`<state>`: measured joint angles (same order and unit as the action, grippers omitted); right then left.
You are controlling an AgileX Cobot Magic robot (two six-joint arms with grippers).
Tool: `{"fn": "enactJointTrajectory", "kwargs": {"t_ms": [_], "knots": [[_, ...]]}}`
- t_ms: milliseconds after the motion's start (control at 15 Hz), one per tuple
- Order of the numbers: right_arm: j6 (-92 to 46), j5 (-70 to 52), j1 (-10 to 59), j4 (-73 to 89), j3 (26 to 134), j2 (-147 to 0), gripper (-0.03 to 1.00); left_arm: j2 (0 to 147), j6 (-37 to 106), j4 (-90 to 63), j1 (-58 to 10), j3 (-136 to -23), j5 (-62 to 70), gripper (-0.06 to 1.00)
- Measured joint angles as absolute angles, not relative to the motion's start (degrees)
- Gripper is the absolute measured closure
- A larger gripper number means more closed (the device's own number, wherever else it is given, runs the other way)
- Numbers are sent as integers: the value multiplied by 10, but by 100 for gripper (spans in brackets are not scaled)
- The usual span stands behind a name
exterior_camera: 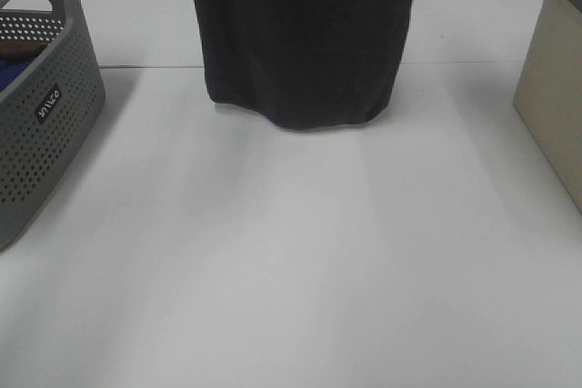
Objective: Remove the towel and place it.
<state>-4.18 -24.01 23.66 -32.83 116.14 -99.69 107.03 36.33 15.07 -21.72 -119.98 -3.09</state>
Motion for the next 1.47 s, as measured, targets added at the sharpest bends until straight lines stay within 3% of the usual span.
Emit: {"fn": "enactJointTrajectory", "kwargs": {"t_ms": [467, 800, 1067, 1467], "knots": [[-28, -172, 233, -328, 1260, -1114, 96, 1158, 363, 99, -170, -1212, -198, 94], [-13, -100, 191, -296, 1334, -1184, 96, 1281, 363, 73, -150, -1385, -222, 94], [-12, -70, 172, -269, 1346, -1204, 96, 1407, 363, 44, -150, -1591, -151, 94], [-12, -181, 171, -226, 1346, -1208, 96, 1419, 363, 41, -155, -1596, -27, 94]]}}
